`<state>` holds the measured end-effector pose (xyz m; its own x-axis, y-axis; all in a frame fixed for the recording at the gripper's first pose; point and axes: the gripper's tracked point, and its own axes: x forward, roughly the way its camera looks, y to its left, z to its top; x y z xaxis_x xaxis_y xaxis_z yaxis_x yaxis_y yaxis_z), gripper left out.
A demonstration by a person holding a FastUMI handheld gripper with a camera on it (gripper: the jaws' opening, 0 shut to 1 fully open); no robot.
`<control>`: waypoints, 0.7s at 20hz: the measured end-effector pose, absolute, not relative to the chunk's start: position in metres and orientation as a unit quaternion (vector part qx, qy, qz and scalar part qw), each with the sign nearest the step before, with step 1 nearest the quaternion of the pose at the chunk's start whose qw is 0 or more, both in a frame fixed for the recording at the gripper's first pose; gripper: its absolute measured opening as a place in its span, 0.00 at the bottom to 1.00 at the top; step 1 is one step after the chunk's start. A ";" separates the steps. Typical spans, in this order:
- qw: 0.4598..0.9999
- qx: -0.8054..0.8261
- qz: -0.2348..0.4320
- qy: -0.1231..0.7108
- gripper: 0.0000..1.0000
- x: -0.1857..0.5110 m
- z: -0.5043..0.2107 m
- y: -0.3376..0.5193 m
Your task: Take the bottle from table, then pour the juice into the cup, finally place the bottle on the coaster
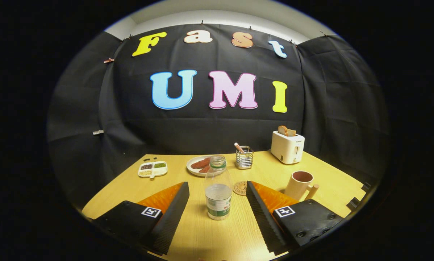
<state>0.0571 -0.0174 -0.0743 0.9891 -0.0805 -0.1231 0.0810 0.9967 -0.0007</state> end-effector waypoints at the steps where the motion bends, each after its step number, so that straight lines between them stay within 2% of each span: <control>1: 0.997 0.001 -0.044 0.068 0.97 0.064 -0.082 -0.018; 14: 0.990 0.027 -0.064 0.123 0.97 0.122 -0.138 -0.021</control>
<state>0.1216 -0.0208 -0.1377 0.9614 -0.1209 -0.2473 0.1342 0.9902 0.0378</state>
